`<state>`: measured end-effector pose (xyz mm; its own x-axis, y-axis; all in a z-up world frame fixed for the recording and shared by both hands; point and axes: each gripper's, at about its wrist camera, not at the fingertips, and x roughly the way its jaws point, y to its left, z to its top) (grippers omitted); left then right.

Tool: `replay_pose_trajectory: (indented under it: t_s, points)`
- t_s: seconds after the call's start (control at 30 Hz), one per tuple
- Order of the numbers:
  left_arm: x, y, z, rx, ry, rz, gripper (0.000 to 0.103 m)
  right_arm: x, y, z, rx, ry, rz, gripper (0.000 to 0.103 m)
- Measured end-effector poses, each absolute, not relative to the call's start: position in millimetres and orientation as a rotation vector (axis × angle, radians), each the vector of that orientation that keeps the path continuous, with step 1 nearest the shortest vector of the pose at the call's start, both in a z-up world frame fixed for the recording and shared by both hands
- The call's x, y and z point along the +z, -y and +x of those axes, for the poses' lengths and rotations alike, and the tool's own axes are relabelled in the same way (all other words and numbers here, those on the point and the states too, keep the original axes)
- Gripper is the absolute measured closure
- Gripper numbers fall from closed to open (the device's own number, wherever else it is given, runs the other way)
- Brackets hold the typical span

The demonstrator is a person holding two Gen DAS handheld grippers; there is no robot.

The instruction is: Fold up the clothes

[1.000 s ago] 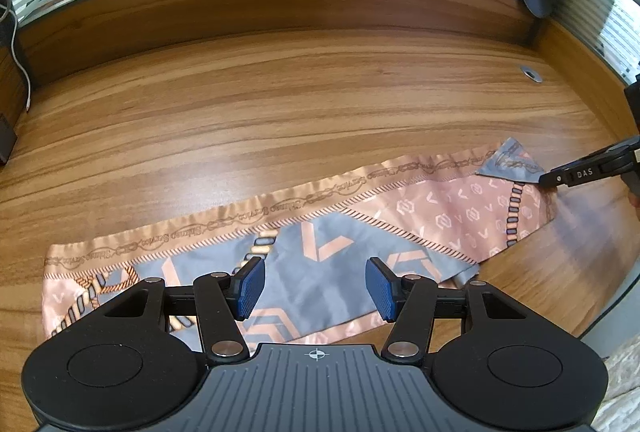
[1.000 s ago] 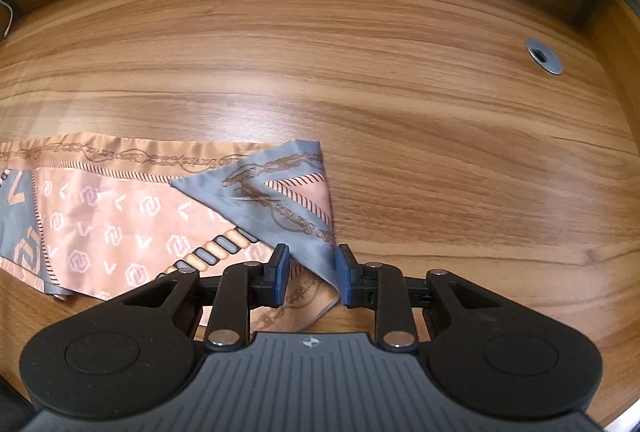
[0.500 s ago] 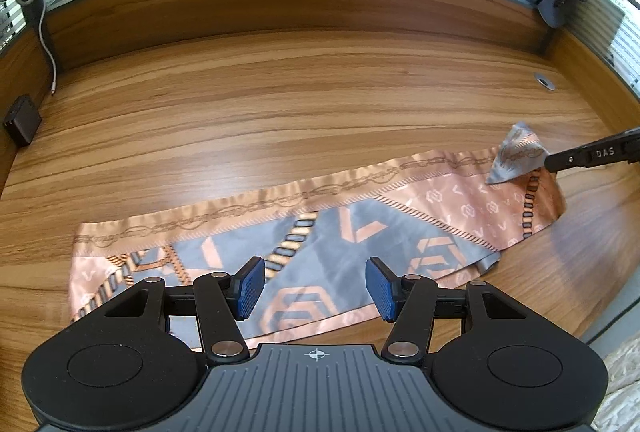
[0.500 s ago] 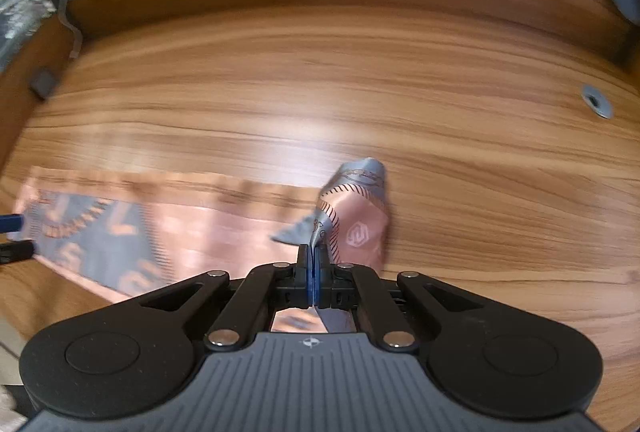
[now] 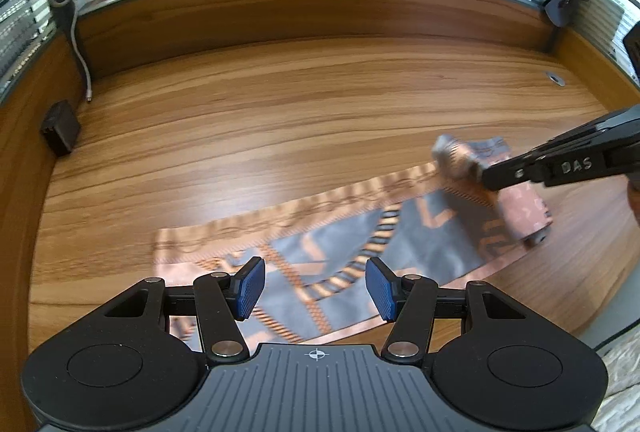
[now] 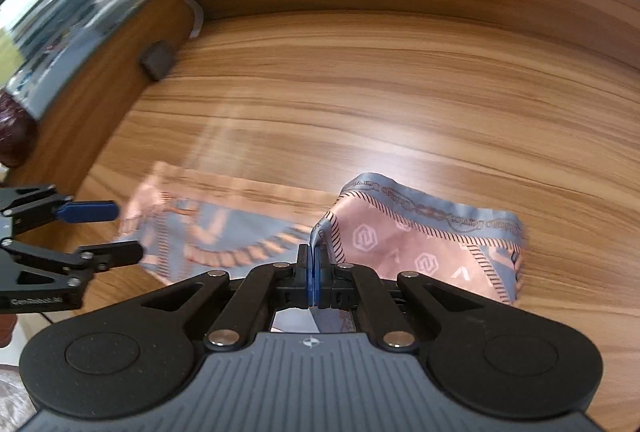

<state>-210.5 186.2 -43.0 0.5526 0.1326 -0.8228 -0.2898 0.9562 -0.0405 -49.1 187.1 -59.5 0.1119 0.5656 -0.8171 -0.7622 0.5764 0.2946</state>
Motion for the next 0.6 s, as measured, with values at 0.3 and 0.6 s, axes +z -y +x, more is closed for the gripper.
replay_pose_trajectory:
  t_s: [0.3, 0.6]
  points:
    - [-45, -225, -246, 0.28, -0.975, -0.16, 0.044, -64, -273, -106, 1.113, -1.087, -0.207, 0.102]
    - [-44, -235, -262, 0.299, -0.977, -0.149, 0.044, -58, -312, -131, 1.19, -1.075, -0.244, 0.097]
